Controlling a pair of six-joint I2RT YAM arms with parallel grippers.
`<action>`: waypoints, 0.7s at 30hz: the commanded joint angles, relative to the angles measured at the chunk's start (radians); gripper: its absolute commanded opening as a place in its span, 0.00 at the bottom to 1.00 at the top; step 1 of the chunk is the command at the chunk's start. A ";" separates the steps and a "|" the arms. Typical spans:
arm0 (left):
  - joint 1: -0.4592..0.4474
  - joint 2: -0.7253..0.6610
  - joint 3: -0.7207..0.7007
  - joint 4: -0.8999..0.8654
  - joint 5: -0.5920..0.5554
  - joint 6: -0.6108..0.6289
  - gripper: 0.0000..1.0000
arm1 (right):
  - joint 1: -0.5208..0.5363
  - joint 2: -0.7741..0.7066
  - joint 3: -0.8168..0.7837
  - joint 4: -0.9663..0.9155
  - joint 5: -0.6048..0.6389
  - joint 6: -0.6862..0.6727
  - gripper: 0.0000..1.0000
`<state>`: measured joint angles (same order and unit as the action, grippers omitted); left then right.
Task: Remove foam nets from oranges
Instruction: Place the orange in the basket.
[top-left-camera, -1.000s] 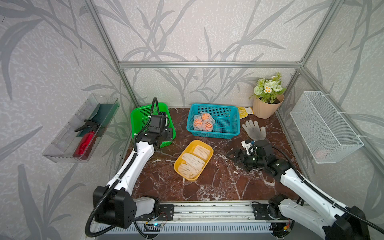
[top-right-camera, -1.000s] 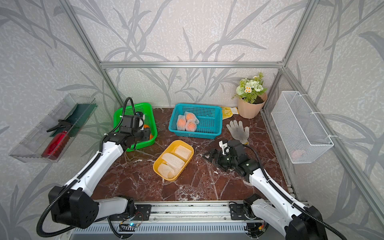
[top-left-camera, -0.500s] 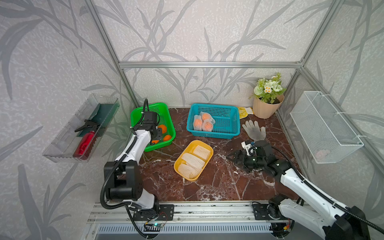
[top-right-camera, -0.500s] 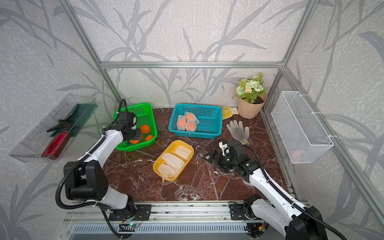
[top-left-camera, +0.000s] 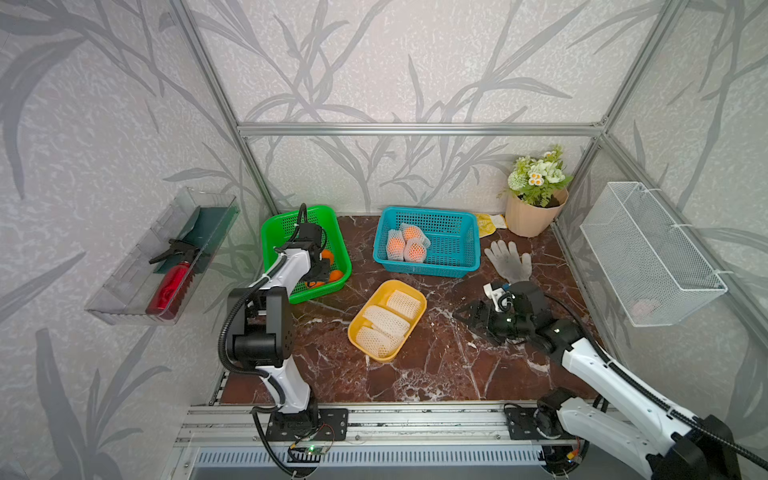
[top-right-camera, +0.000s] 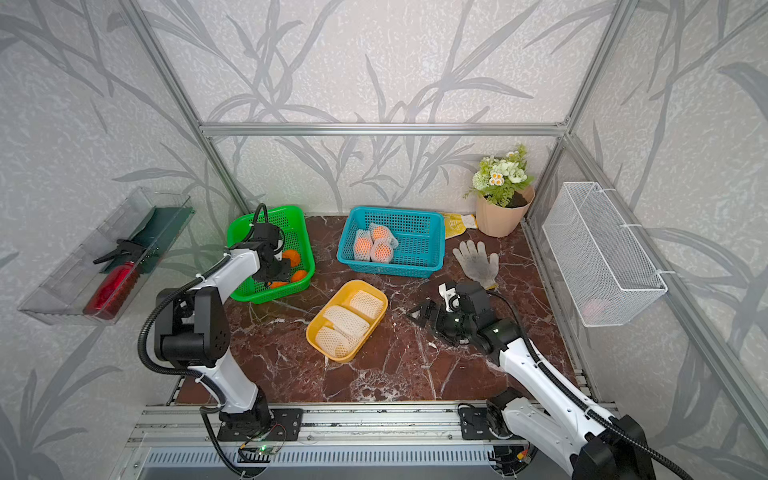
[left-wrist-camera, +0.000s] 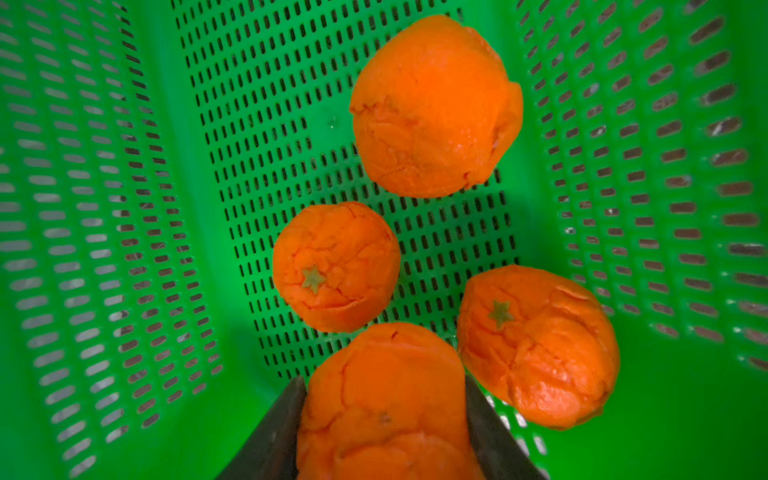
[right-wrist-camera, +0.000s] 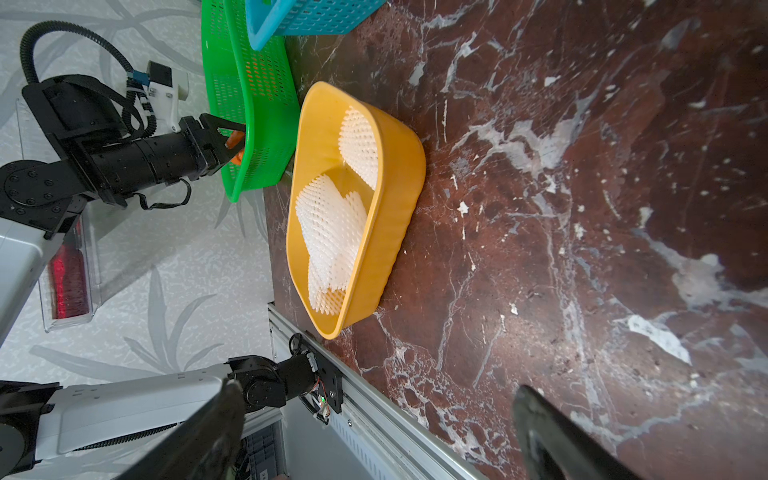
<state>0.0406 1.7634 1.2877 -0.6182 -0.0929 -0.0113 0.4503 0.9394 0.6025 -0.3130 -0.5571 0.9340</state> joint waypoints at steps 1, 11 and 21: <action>0.004 -0.023 0.019 -0.033 0.070 -0.006 0.58 | -0.004 -0.024 -0.017 -0.031 0.021 -0.004 0.99; 0.004 -0.151 0.026 0.064 0.208 -0.067 0.77 | -0.005 -0.015 -0.011 -0.076 0.026 -0.029 0.99; -0.006 -0.233 0.095 0.187 0.388 -0.157 0.82 | -0.043 -0.067 0.002 -0.190 0.043 -0.107 0.99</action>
<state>0.0399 1.5703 1.3483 -0.4866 0.2047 -0.1318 0.4202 0.8944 0.5915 -0.4458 -0.5262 0.8696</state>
